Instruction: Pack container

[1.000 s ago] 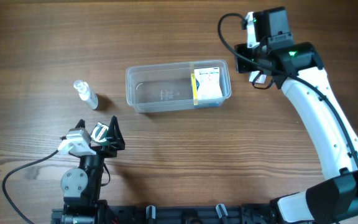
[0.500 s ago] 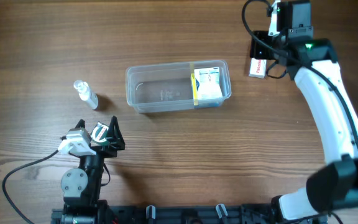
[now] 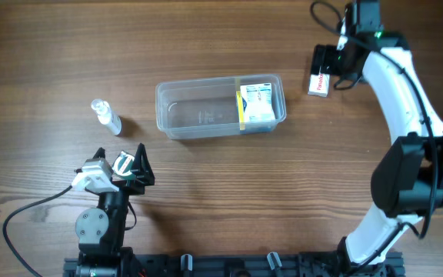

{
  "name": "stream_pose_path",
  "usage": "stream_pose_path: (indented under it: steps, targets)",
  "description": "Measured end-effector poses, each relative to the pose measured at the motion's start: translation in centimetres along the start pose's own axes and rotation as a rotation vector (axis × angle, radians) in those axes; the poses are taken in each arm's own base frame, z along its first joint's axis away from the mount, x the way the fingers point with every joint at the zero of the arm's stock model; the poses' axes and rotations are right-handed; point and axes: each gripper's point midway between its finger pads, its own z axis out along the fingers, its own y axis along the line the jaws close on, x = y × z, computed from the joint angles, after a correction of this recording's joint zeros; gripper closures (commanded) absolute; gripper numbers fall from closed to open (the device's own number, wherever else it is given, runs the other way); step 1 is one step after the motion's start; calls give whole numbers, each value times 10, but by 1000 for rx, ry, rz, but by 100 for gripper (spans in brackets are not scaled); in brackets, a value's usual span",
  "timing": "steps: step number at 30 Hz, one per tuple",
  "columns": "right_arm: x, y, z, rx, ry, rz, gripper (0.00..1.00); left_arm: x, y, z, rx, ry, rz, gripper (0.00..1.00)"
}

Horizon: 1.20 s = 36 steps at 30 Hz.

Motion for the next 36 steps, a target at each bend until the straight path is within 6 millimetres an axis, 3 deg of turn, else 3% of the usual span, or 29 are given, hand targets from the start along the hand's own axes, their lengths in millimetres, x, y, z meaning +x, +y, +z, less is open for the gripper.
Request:
stream_pose_path:
  steps: [4, 8, 15, 18, 28, 36]
  targets:
    - [-26, 2, -24, -12, 9, 7, 0, 0, 0, 0, 0, 0, 0, 0]
    - [-38, 7, -29, -32, 28, 7, 0, 0, 0, 0, 0, 0, 0, 0]
    - [-21, 13, 31, -52, 161, 19, 0, 0, 0, 0, 0, 0, 0, 0]
    - [-17, 14, 47, -52, 185, 22, 0, 0, 0, 0, 0, 0, 0, 0]
    - [-25, 14, 54, -45, 153, 36, 0, 0, 0, 0, 0, 0, 0, 0]
    - [-11, 7, 83, -2, 211, 55, 0, 0, 0, 0, 0, 0, 0, 0]
